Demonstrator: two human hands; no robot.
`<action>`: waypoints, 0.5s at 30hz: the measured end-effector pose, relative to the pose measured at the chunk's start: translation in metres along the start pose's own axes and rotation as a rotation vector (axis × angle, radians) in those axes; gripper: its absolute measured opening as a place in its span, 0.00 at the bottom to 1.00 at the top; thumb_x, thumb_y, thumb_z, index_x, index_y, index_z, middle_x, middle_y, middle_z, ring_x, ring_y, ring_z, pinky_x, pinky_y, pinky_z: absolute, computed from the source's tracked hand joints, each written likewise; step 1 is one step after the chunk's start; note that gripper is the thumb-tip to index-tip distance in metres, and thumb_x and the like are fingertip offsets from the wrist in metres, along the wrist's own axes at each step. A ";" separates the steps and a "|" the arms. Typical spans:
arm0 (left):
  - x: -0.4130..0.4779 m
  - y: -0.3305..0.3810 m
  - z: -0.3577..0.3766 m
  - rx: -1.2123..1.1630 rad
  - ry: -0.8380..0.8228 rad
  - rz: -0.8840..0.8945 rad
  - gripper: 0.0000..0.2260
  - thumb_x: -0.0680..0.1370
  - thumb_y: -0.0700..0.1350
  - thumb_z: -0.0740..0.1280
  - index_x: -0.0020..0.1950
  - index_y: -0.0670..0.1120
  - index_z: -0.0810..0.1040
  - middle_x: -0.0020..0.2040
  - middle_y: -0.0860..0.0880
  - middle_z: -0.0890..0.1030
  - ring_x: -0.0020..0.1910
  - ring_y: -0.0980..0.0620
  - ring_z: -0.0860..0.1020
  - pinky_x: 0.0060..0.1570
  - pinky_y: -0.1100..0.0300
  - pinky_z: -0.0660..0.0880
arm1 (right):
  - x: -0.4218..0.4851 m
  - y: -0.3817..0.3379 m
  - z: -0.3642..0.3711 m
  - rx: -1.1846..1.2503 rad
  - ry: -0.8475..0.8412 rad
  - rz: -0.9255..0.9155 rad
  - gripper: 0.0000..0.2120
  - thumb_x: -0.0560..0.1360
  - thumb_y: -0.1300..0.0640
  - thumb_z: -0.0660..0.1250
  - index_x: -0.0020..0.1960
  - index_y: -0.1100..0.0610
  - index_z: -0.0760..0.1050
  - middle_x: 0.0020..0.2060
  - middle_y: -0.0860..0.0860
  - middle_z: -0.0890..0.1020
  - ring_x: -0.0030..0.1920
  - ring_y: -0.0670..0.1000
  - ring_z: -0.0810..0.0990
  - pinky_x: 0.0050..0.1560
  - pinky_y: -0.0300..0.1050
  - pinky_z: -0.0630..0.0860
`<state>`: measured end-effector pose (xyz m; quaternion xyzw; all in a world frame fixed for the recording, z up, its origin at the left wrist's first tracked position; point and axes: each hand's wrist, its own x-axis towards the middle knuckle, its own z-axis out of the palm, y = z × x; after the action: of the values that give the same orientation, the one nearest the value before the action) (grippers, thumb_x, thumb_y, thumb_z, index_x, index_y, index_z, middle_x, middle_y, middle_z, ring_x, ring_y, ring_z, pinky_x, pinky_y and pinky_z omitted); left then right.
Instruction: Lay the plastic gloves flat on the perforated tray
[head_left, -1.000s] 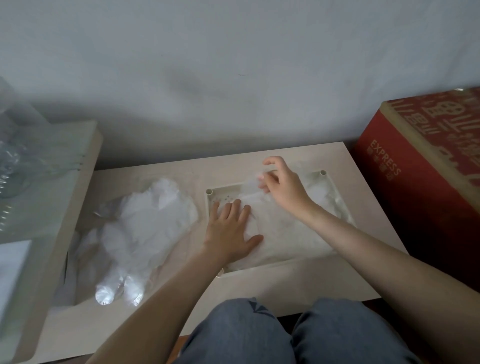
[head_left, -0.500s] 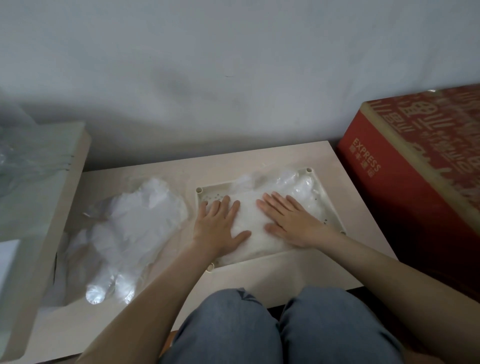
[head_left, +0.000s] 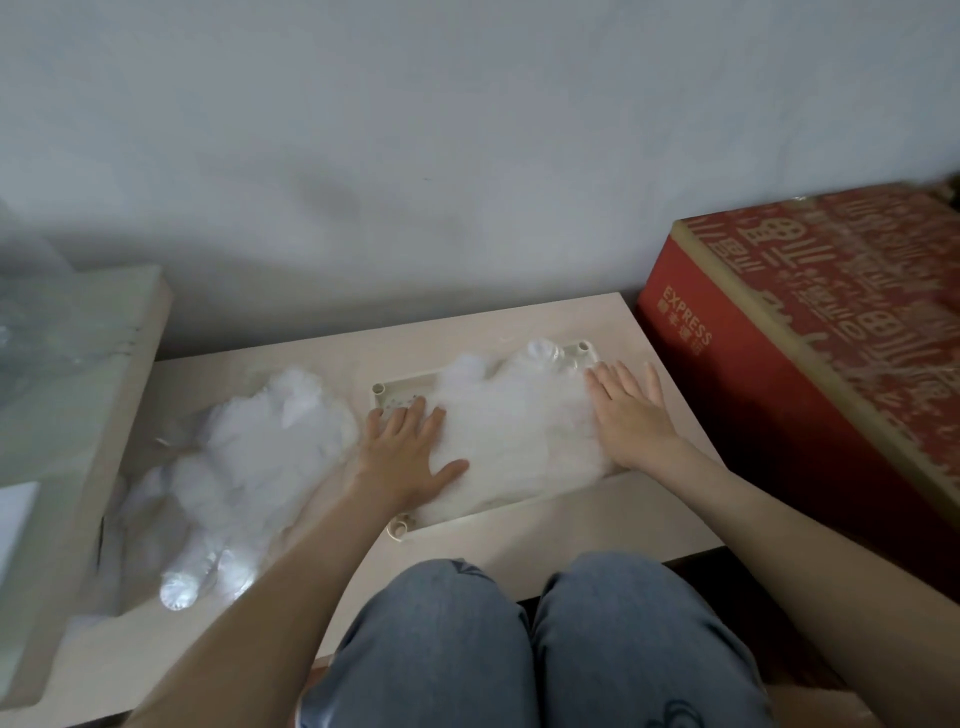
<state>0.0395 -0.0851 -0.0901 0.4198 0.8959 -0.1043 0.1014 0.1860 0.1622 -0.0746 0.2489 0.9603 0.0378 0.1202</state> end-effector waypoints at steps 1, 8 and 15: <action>-0.001 0.000 -0.002 0.004 0.011 0.002 0.39 0.73 0.72 0.39 0.79 0.51 0.45 0.79 0.46 0.47 0.77 0.44 0.51 0.73 0.43 0.45 | 0.000 0.002 -0.004 0.064 0.036 0.029 0.28 0.79 0.59 0.52 0.77 0.57 0.49 0.77 0.52 0.53 0.76 0.53 0.49 0.73 0.58 0.39; 0.001 0.016 -0.023 -0.076 0.276 0.022 0.23 0.79 0.58 0.58 0.71 0.50 0.69 0.67 0.44 0.69 0.63 0.42 0.68 0.63 0.48 0.61 | 0.002 0.016 -0.026 0.282 0.160 0.159 0.25 0.73 0.67 0.57 0.70 0.58 0.64 0.66 0.55 0.69 0.64 0.59 0.65 0.61 0.51 0.62; 0.019 0.021 -0.027 -0.089 0.487 0.023 0.19 0.61 0.43 0.79 0.51 0.47 0.83 0.45 0.41 0.77 0.38 0.40 0.77 0.39 0.50 0.75 | 0.005 0.003 -0.025 0.466 0.267 0.029 0.24 0.74 0.69 0.56 0.70 0.57 0.67 0.62 0.55 0.73 0.62 0.59 0.67 0.59 0.51 0.62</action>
<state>0.0413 -0.0503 -0.0720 0.4379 0.8927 0.0405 -0.0980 0.1765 0.1672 -0.0506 0.2765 0.9467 -0.1501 -0.0685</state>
